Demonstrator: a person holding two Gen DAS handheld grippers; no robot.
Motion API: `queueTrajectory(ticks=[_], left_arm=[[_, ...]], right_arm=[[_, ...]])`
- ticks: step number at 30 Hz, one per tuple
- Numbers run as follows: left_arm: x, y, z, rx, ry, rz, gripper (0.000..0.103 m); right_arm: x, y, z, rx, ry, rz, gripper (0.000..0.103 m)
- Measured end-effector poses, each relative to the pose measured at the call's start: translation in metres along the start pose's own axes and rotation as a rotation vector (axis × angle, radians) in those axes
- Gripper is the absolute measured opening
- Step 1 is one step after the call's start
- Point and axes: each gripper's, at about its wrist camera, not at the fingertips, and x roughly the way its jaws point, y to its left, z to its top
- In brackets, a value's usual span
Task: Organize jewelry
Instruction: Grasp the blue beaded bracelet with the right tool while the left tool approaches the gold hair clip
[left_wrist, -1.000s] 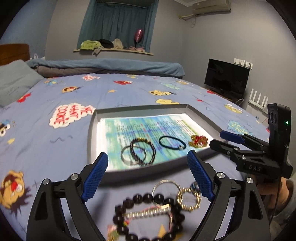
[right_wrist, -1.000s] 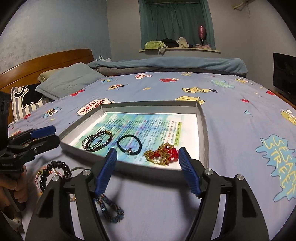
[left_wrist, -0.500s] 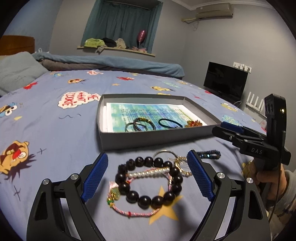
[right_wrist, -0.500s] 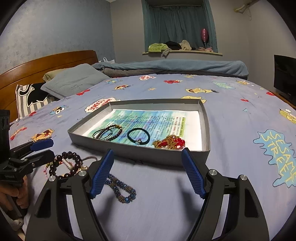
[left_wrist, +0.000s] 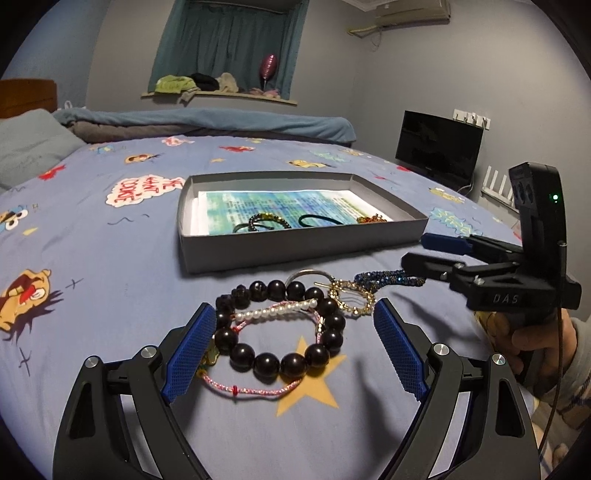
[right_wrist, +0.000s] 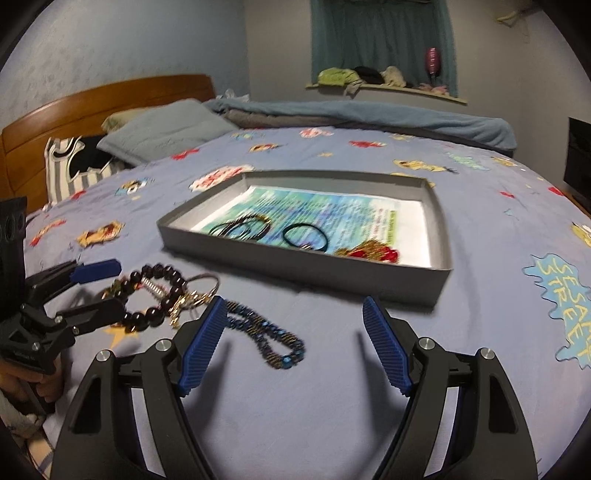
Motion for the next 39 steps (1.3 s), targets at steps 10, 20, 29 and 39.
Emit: queueTrajectory(ticks=[10,20,29,39], left_arm=[[0.000,-0.004,0.000,0.017,0.004,0.007,0.087],[0.005,-0.020,0.007,0.076,0.021,-0.016,0.084],[0.032,-0.043,0.020,0.142,0.092,-0.033,0.080],[0.065,-0.046,0.026,0.184,0.182,0.007,0.068]], right_arm=[[0.020,0.002,-0.002,-0.012,0.110,0.032,0.029],[-0.003,-0.028,-0.008,0.128,0.029,-0.003,0.007],[-0.017,-0.042,-0.014,0.190,-0.016,-0.021,0.007],[-0.016,-0.048,-0.016,0.216,-0.009,-0.002,0.007]])
